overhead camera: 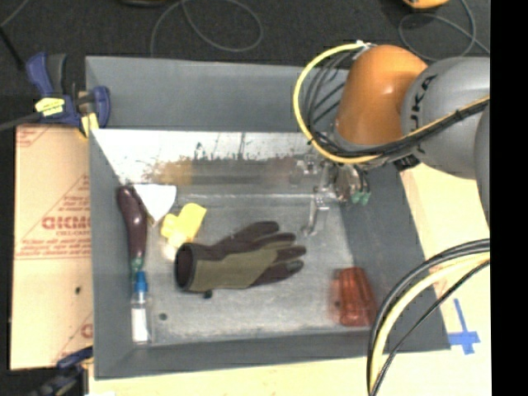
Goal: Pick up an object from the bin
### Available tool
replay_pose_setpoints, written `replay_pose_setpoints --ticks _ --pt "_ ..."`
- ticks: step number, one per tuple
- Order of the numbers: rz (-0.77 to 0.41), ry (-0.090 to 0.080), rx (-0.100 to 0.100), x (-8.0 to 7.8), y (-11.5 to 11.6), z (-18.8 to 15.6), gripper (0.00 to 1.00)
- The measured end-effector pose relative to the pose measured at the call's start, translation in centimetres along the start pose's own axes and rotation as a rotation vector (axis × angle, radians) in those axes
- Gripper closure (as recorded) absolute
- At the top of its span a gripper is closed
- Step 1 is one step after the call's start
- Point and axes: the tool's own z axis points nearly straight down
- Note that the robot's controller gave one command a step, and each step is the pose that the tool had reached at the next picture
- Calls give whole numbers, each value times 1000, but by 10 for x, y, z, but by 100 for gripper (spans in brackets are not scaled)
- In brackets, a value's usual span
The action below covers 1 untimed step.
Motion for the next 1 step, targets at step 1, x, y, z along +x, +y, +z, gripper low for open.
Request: replay_pose_setpoints --ticks 1 --pt "-74 -9 2 16 6 18 0"
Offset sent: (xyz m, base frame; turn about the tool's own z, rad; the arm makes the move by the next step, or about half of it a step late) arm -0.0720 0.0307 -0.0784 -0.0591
